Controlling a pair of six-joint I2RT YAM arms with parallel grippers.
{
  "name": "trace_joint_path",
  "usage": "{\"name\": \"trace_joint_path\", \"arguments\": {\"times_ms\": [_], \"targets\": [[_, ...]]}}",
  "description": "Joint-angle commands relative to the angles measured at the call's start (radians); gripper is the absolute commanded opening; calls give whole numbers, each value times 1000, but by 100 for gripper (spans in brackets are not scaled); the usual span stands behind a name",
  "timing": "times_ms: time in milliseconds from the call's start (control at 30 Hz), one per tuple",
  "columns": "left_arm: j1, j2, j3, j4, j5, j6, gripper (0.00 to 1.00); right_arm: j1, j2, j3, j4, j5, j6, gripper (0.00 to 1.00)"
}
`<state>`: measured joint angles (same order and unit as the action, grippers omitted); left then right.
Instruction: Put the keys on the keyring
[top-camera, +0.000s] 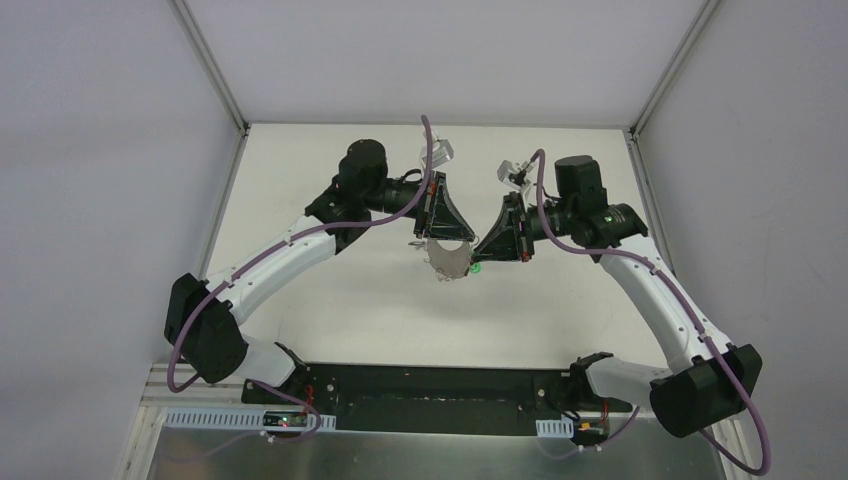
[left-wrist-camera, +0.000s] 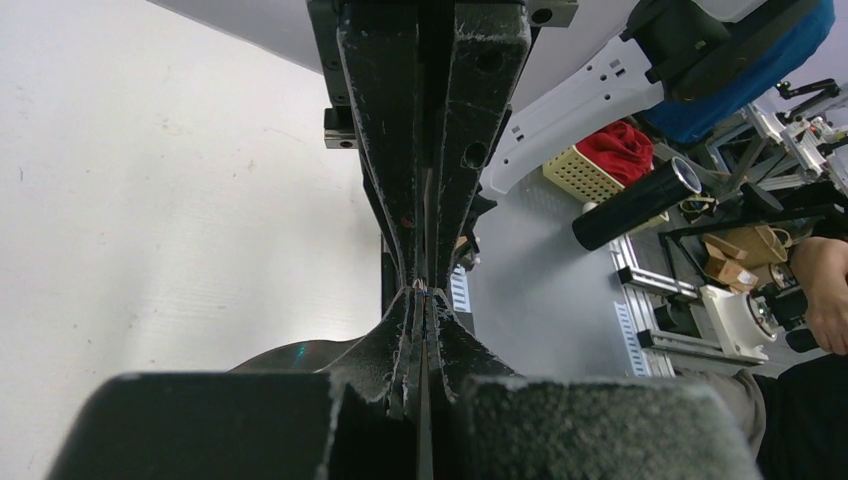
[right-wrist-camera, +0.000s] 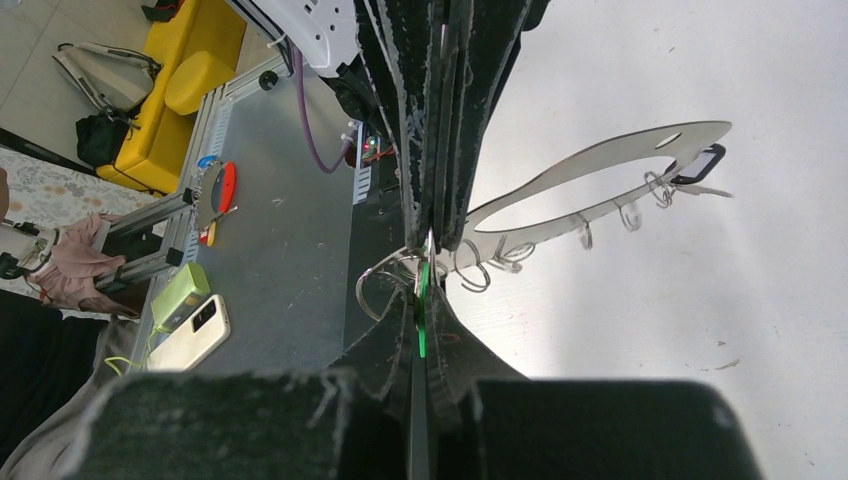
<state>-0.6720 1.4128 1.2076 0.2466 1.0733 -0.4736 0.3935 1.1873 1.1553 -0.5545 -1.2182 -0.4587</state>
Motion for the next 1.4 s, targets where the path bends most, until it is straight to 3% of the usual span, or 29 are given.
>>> {"name": "trace_joint_path", "arguments": {"times_ms": [0,467,800,1367], "targets": [[5,-26,-4,174,42,-72,0,17,9,3,30,-9,1,0],[5,-46,-28,144,59,-21,0,14,-1,12,13,13,-10,0],[12,-79,-2,-38,85,137,0,-15,-33,5,-14,38,-35,0],[14,-73,22,-131,66,214,0,-18,-28,12,-21,19,-34,0]]}}
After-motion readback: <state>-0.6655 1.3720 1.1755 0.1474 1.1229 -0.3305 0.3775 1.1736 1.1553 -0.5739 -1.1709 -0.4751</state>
